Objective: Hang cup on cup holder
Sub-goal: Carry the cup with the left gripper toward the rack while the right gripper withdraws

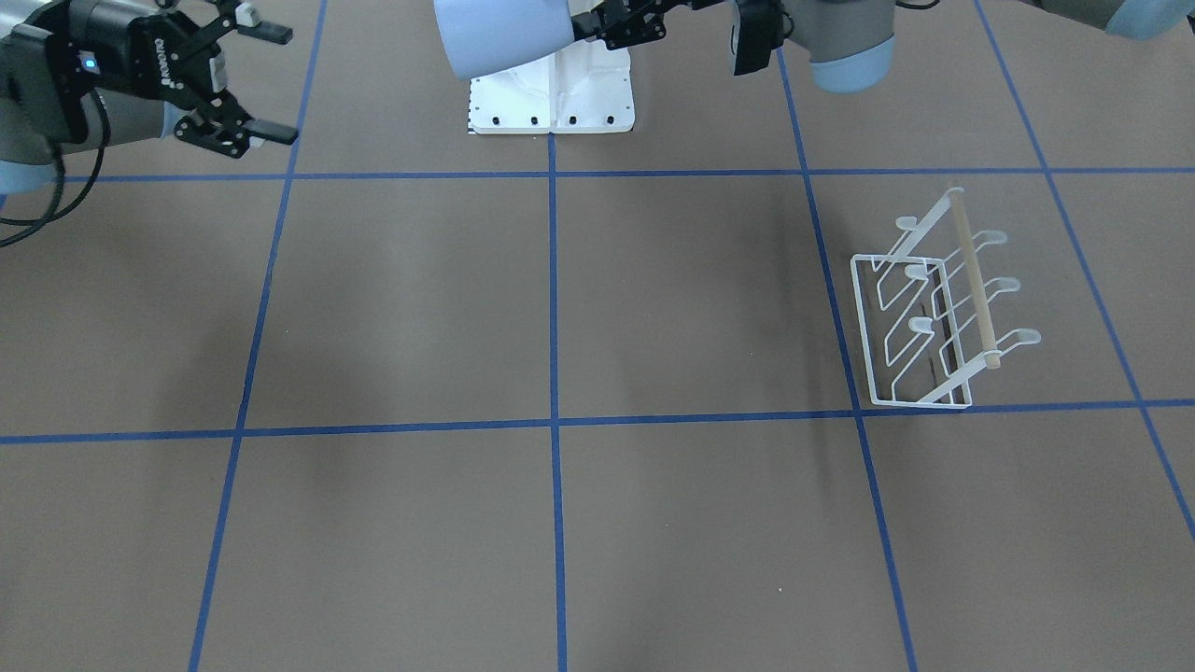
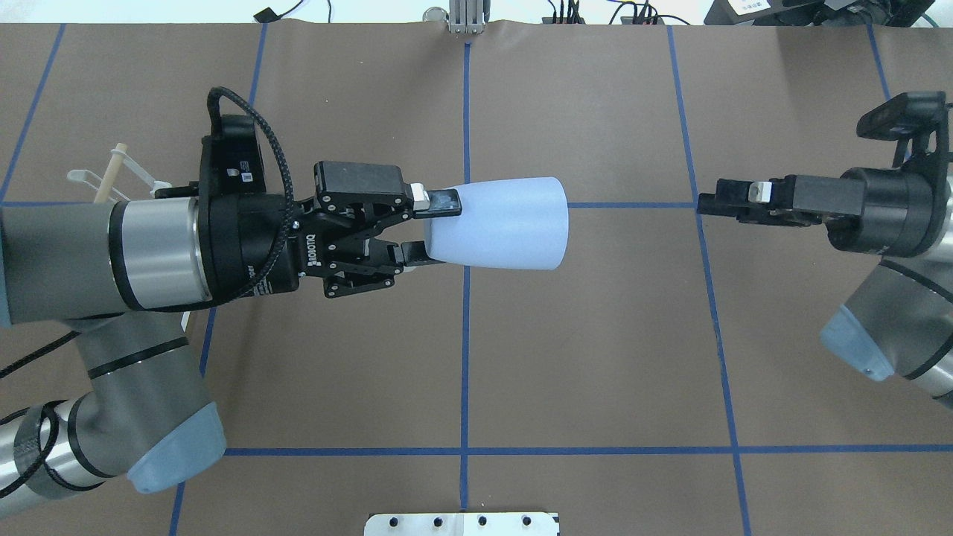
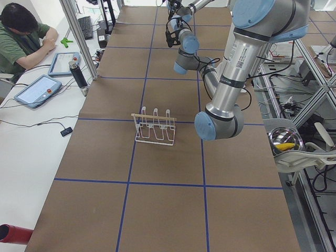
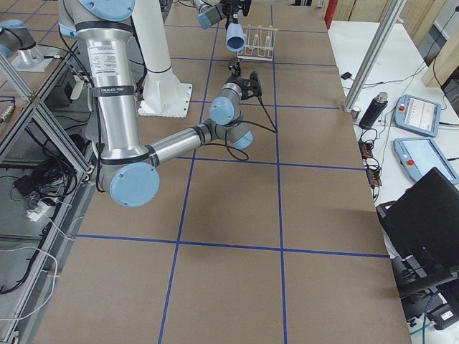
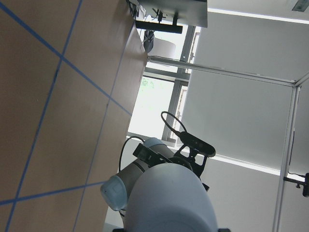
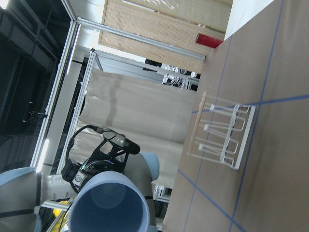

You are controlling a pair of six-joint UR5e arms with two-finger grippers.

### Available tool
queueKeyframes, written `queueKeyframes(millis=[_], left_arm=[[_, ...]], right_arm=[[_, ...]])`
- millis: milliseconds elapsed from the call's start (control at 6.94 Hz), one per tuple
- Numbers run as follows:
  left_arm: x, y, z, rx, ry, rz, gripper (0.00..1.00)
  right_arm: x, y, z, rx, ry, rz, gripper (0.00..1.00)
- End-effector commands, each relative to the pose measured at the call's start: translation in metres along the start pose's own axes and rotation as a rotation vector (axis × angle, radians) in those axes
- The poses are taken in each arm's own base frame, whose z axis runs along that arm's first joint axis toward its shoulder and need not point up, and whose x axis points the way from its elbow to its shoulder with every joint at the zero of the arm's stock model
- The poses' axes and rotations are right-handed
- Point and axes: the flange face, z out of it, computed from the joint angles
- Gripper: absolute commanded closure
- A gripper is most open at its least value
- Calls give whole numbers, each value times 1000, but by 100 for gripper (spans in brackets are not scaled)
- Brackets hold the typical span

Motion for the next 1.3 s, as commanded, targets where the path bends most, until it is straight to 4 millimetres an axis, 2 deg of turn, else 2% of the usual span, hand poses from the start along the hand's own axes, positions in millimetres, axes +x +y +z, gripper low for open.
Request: queueKeyframes(millis=[0,144,288,432,576,720,864,1008,1152], left_arm=[[23,-57,-20,169,-113,173,100],[37,-74,-37,242,-209,279,100],[46,-75,-45,276,-361,387,100],[51,-84,-51,310,-503,452,100],[52,-99,-63,332,-594,509,100],[49,-112,-72,336,-721,547,100],[47,-121,-84,314,-869,581,100],[44,-137,-104,259,-1018,613,100],[45,-155,-127,203,-1121,654,100]], right_arm=[[38,-63,-31,104,268,-243,0],[41,-101,-45,140,426,-287,0],[57,-128,-62,137,602,-306,0],[71,-160,-57,70,785,-378,0],[80,-188,-78,-12,958,-405,0],[93,-198,-95,-121,1050,-362,0],[93,-214,-97,-247,1048,-142,0],[95,-217,-95,-359,1051,-51,0],[108,-215,-110,-423,1096,-18,0]])
